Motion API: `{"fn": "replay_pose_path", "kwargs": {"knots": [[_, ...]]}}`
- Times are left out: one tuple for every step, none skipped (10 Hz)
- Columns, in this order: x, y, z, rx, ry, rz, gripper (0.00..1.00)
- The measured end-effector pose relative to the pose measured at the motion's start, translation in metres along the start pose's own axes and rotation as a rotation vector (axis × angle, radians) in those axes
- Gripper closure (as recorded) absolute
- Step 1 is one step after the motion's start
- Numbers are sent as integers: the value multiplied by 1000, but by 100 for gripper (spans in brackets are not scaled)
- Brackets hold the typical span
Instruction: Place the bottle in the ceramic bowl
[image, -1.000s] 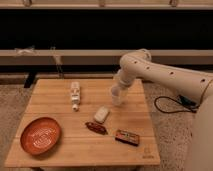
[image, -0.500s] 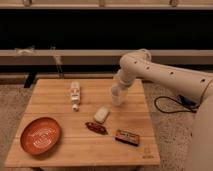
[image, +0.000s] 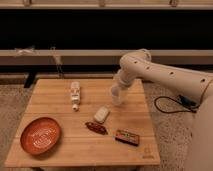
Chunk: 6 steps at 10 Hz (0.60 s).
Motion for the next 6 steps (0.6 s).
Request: {"fn": "replay_pose_path", "kwargs": {"knots": [[1, 0, 0, 0, 3, -10, 20], [4, 1, 0, -4, 6, -19, 20], [3, 1, 0, -4, 5, -20, 20], [3, 1, 0, -4, 5, -20, 20], [3, 1, 0, -4, 5, -20, 20], [3, 1, 0, -4, 5, -20, 20]]}}
